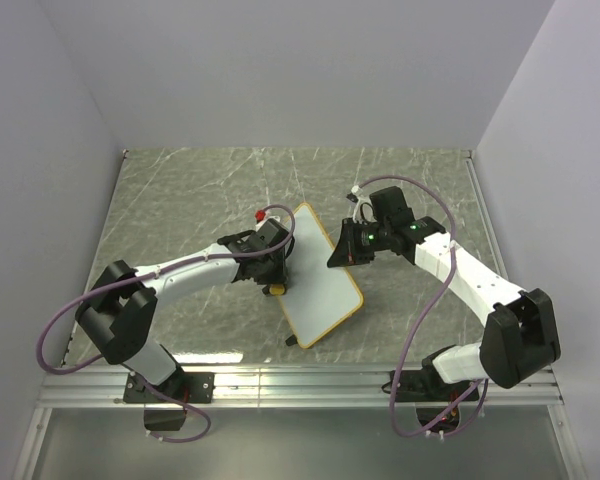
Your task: Erase the whiteboard
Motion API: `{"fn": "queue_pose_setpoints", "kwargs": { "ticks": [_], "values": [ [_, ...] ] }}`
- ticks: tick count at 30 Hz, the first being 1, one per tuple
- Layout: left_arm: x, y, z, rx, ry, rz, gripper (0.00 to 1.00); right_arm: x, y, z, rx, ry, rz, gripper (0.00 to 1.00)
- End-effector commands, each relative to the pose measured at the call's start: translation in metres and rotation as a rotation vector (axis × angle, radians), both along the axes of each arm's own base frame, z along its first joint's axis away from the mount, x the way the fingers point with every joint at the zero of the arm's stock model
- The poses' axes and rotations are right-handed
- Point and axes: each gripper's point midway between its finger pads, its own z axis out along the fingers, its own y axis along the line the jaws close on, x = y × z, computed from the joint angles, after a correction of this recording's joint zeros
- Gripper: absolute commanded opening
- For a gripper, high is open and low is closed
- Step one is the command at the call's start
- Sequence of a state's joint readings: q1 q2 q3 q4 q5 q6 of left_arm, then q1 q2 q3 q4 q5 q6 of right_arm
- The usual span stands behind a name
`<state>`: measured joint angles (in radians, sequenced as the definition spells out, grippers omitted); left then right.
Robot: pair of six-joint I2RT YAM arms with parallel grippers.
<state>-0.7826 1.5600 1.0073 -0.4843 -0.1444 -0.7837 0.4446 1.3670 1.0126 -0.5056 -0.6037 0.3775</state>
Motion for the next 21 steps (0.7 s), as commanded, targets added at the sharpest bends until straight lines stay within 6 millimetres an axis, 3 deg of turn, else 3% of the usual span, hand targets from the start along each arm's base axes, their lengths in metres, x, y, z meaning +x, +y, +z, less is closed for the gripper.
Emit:
{"fn": "queue_pose_setpoints", "kwargs": {
  "ticks": [1, 13, 14, 16, 17, 18, 19, 21],
  "values": [
    [0.018, -0.017, 0.016, -0.072, -0.086, -0.001, 0.00, -0.010, 0.010, 0.007, 0.016, -0.053, 0.075, 0.00],
    [0.038, -0.017, 0.061, -0.111, -0.182, 0.013, 0.03, -0.013, 0.004, 0.002, 0.002, -0.053, 0.056, 0.01],
    [0.039, -0.016, 0.064, -0.110, -0.187, 0.017, 0.03, -0.013, 0.004, 0.002, -0.003, -0.052, 0.053, 0.20],
    [0.045, -0.012, 0.074, -0.112, -0.213, 0.034, 0.00, -0.012, 0.002, 0.003, -0.011, -0.058, 0.044, 0.39],
    [0.048, -0.009, 0.084, -0.120, -0.233, 0.043, 0.00, -0.011, 0.000, 0.003, -0.021, -0.063, 0.033, 0.75],
    [0.050, -0.005, 0.090, -0.122, -0.248, 0.048, 0.00, -0.011, -0.001, 0.004, -0.026, -0.070, 0.029, 0.93],
    [0.052, -0.002, 0.100, -0.135, -0.268, 0.057, 0.00, -0.011, -0.002, 0.004, -0.032, -0.070, 0.026, 0.99],
    [0.060, 0.011, 0.111, -0.132, -0.290, 0.081, 0.00, -0.010, -0.004, 0.005, -0.044, -0.081, 0.016, 1.00]
  ]
}}
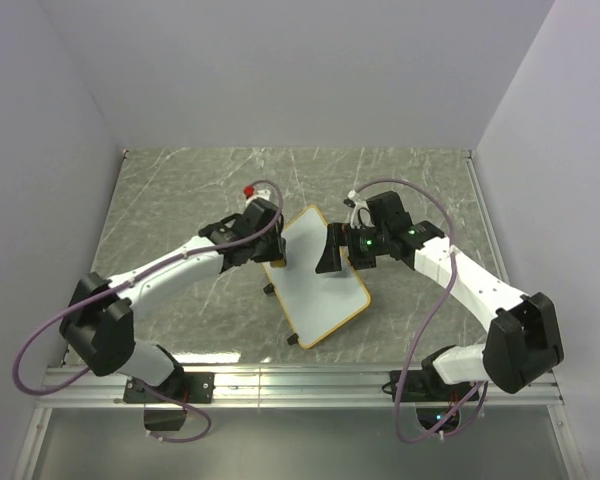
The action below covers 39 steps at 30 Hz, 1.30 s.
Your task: Erase the whiteboard
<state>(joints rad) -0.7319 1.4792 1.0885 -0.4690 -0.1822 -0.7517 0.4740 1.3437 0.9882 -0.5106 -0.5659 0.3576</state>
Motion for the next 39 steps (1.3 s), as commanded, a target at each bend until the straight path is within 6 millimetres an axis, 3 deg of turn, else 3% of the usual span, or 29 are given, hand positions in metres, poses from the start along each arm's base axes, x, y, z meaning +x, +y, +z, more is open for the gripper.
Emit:
{"fn": "queue_pose_setpoints", "kwargs": {
  "ticks": [1, 4, 7, 9, 11, 13, 15, 17, 18, 19, 20, 21, 22, 25, 31, 34, 37, 39],
  "values": [
    [0.025, 0.016, 0.058, -0.052, -0.148, 0.047, 0.00, -0.001, -0.005, 0.013, -0.015, -0.064, -0.004, 1.00],
    [0.036, 0.041, 0.068, -0.038, -0.179, 0.093, 0.00, 0.001, -0.008, 0.015, -0.034, -0.076, -0.020, 1.00],
    [0.050, 0.075, 0.064, -0.011, -0.186, 0.165, 0.00, 0.005, -0.013, 0.021, -0.049, -0.103, -0.045, 1.00],
    [0.059, 0.100, 0.049, 0.010, -0.167, 0.209, 0.00, 0.010, -0.020, 0.028, -0.074, -0.138, -0.086, 1.00],
    [0.063, 0.125, 0.018, 0.070, -0.109, 0.262, 0.02, 0.013, -0.028, 0.041, -0.091, -0.170, -0.138, 1.00],
    [0.065, 0.138, -0.012, 0.114, -0.051, 0.280, 0.03, 0.018, -0.037, 0.059, -0.098, -0.222, -0.207, 1.00],
    [0.061, 0.152, -0.035, 0.154, -0.005, 0.307, 0.15, 0.020, -0.042, 0.073, -0.091, -0.250, -0.257, 1.00],
    [0.061, 0.158, -0.050, 0.174, 0.013, 0.322, 0.34, 0.020, -0.051, 0.092, -0.084, -0.302, -0.313, 1.00],
    [0.061, 0.159, -0.052, 0.178, 0.016, 0.323, 0.57, 0.021, -0.055, 0.099, -0.076, -0.315, -0.339, 1.00],
    [0.062, 0.159, -0.057, 0.183, 0.023, 0.325, 0.70, 0.020, -0.057, 0.104, -0.071, -0.327, -0.355, 1.00],
    [0.063, 0.159, -0.057, 0.185, 0.022, 0.327, 0.90, 0.018, -0.062, 0.112, -0.063, -0.349, -0.378, 1.00],
    [0.065, 0.159, -0.057, 0.187, 0.023, 0.328, 0.99, 0.016, -0.063, 0.116, -0.053, -0.356, -0.392, 1.00],
    [0.067, 0.160, -0.059, 0.194, 0.025, 0.331, 0.99, 0.013, -0.066, 0.120, -0.043, -0.367, -0.405, 1.00],
    [0.076, 0.162, -0.047, 0.209, 0.002, 0.346, 0.99, 0.008, -0.073, 0.124, -0.028, -0.374, -0.450, 1.00],
    [0.096, 0.160, 0.009, 0.191, -0.092, 0.355, 0.99, -0.005, -0.077, 0.119, 0.031, -0.327, -0.512, 1.00],
    [0.111, 0.148, 0.056, 0.135, -0.171, 0.316, 0.99, -0.007, -0.078, 0.112, 0.053, -0.299, -0.551, 1.00],
    [0.116, 0.143, 0.086, 0.114, -0.210, 0.291, 1.00, -0.007, -0.083, 0.109, 0.067, -0.301, -0.592, 1.00],
    [0.124, 0.141, 0.122, 0.090, -0.280, 0.293, 0.99, -0.007, -0.089, 0.106, 0.059, -0.309, -0.626, 1.00]
  ]
}}
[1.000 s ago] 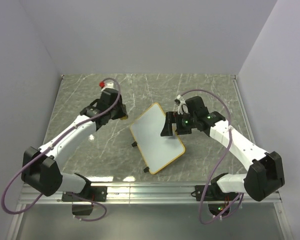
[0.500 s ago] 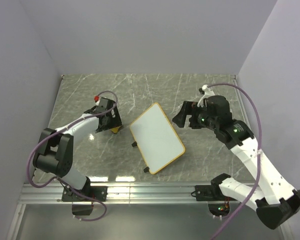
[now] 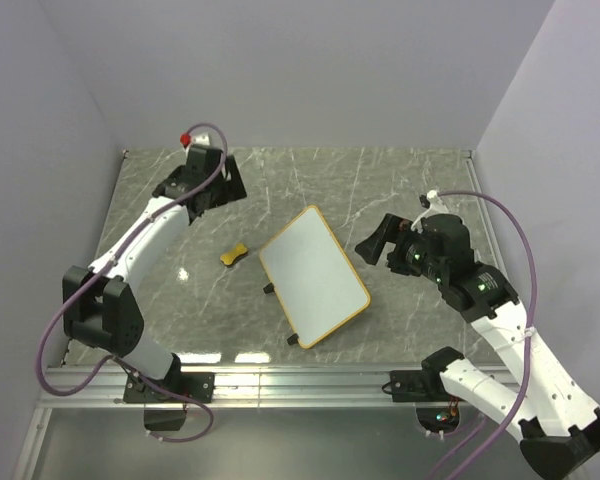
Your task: Erase the whiteboard
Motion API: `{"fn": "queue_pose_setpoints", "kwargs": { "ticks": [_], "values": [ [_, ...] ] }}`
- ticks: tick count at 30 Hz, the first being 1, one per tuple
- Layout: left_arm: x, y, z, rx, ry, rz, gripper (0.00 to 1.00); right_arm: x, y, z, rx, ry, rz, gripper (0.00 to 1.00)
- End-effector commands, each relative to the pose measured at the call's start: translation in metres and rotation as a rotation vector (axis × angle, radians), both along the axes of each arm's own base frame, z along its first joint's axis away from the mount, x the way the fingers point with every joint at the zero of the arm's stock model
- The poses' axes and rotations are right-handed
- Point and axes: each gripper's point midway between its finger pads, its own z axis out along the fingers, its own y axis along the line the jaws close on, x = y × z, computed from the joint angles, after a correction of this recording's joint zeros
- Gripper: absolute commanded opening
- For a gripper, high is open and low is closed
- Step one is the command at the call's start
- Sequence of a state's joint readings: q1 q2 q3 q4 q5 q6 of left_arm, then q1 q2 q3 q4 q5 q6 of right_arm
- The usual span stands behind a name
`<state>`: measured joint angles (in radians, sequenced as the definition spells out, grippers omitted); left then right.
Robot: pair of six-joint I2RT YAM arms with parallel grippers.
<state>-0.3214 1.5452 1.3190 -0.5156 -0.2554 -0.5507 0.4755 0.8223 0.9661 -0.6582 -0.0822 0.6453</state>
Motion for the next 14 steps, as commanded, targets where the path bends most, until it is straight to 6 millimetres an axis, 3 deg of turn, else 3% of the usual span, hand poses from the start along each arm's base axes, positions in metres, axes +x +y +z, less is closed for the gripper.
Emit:
{"fn": "queue_pose_setpoints", "kwargs": {
  "ticks": [1, 4, 9, 14],
  "values": [
    [0.005, 0.000, 0.073, -0.014, -0.135, -0.027, 0.99, 0.004, -0.011, 0.010, 0.034, -0.050, -0.091, 1.00],
    [0.012, 0.007, 0.122, -0.040, -0.243, 0.040, 0.99, 0.006, -0.019, 0.010, 0.039, -0.074, -0.145, 1.00],
    [0.007, 0.018, 0.154, -0.050, -0.331, 0.095, 0.99, 0.006, -0.024, 0.003, 0.048, -0.073, -0.182, 1.00],
    [0.000, 0.016, 0.141, -0.043, -0.305, 0.059, 0.99, 0.007, -0.022, -0.002, 0.041, -0.047, -0.180, 1.00]
  ]
}}
